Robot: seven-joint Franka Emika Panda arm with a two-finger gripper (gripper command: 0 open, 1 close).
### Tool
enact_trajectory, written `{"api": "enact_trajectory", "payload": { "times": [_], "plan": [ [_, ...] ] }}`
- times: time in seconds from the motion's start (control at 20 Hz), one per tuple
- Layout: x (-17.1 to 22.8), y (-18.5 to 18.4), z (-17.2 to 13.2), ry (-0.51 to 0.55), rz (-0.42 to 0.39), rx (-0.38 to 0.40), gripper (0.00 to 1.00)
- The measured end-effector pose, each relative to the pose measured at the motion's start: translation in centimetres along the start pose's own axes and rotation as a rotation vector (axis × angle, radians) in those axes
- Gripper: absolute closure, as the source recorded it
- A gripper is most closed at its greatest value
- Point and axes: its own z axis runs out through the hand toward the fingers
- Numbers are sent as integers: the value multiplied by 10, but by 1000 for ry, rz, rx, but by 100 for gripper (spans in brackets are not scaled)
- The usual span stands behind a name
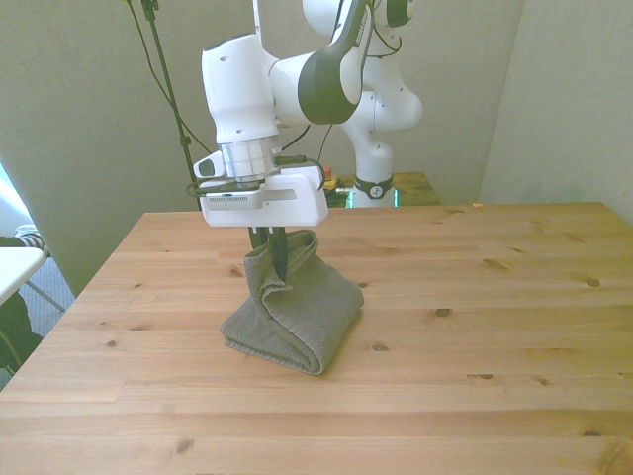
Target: Fold the towel
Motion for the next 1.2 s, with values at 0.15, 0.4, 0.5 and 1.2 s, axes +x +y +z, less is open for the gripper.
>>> {"api": "enact_trajectory", "payload": {
  "times": [0.15,0.4,0.5,1.2],
  "plan": [
    [3,3,-1,2,2,1,0],
    [5,4,-3,5,-4,3,0],
    [5,3,-7,7,-5,7,0],
    [-188,40,-89,-82,-265,-156,0]
  ]
}}
